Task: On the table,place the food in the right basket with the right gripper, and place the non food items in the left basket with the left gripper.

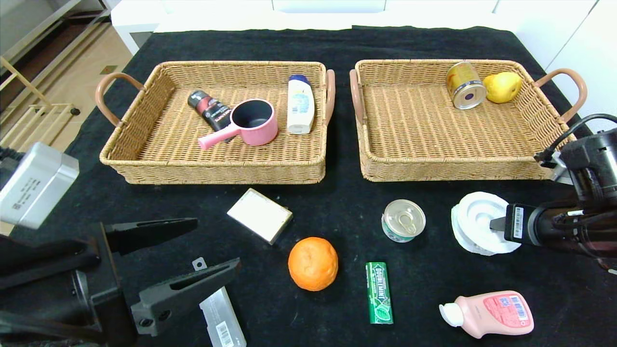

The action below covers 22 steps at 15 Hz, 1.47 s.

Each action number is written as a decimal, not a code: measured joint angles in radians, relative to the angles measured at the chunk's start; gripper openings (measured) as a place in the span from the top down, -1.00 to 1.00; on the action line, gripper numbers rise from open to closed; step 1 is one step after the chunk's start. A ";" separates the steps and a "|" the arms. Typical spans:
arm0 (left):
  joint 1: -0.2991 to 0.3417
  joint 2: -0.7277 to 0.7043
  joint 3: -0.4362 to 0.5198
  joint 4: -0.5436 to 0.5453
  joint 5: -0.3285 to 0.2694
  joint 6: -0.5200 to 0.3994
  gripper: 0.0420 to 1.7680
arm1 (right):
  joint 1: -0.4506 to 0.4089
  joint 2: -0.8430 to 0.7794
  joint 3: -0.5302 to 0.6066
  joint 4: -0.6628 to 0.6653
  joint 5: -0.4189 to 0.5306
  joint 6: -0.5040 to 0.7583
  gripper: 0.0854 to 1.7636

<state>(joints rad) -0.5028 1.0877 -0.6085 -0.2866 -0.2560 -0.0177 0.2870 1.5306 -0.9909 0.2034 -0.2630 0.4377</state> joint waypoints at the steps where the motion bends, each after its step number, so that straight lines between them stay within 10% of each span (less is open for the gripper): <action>1: 0.000 0.000 0.000 0.000 0.000 0.000 -0.94 | 0.000 0.002 0.001 -0.001 0.000 0.001 0.38; 22: -0.002 0.024 0.014 0.000 0.000 0.005 -0.94 | 0.013 -0.072 0.014 -0.002 0.004 -0.005 0.52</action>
<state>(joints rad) -0.5047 1.1117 -0.5949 -0.2862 -0.2564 -0.0130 0.3002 1.4589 -0.9770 0.2011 -0.2591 0.4330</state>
